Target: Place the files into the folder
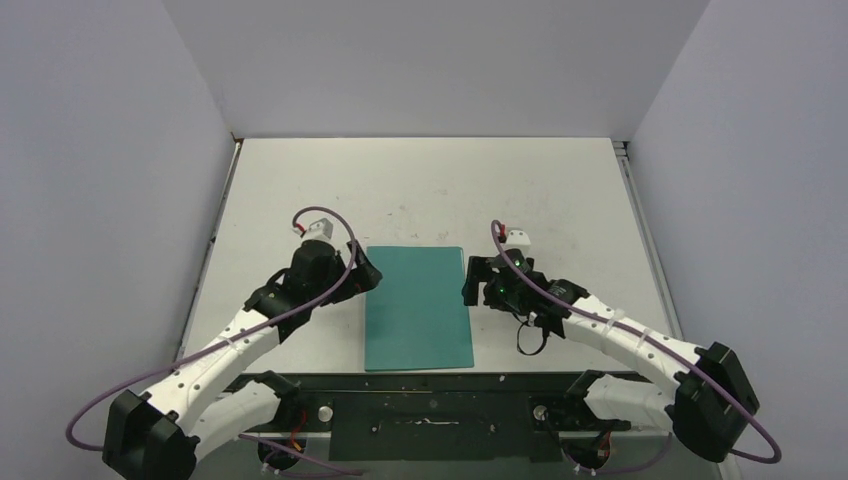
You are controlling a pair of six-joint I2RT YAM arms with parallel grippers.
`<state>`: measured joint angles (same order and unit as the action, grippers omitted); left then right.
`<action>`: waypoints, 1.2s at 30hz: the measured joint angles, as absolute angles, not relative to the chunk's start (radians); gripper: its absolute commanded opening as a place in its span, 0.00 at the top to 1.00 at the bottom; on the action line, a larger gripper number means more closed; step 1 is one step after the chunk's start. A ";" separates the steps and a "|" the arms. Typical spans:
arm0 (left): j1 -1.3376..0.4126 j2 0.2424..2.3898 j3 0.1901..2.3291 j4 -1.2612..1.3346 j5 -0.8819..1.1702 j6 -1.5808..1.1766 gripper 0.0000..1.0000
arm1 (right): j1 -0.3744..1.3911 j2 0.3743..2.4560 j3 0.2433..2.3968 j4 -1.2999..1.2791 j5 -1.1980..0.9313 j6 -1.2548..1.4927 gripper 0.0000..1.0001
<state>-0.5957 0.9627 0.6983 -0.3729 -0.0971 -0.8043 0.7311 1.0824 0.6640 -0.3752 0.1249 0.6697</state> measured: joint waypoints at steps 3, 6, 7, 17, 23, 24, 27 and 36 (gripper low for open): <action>-0.509 0.950 0.604 -0.384 -0.092 -0.815 0.08 | 0.748 1.148 0.673 -0.342 0.114 0.669 0.11; -0.490 0.962 0.552 -0.384 -0.076 -0.828 0.11 | 0.756 1.213 0.673 -0.312 0.107 0.671 0.13; -0.489 0.974 0.548 -0.384 -0.072 -0.832 0.11 | 0.758 1.234 0.673 -0.302 0.105 0.672 0.14; -0.473 1.153 0.490 -0.254 -0.008 -0.858 0.16 | 0.761 1.373 0.673 -0.210 0.086 0.698 0.16; -0.470 1.226 0.488 -0.129 0.058 -0.862 0.16 | 0.762 1.437 0.670 -0.147 0.051 0.719 0.16; -0.470 1.234 0.488 -0.114 0.066 -0.862 0.17 | 0.762 1.448 0.670 -0.136 0.044 0.720 0.16; -0.470 1.266 0.491 -0.058 0.103 -0.863 0.17 | 0.762 1.468 0.669 -0.091 0.037 0.724 0.16; -0.467 1.380 0.529 0.068 0.172 -0.880 0.18 | 0.721 1.497 0.669 -0.013 0.003 0.730 0.17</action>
<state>-0.4671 1.3800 0.5293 0.0677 0.1722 -0.8799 0.7212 1.4975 0.6689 -0.0128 0.0029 0.7296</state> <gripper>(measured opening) 0.828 0.832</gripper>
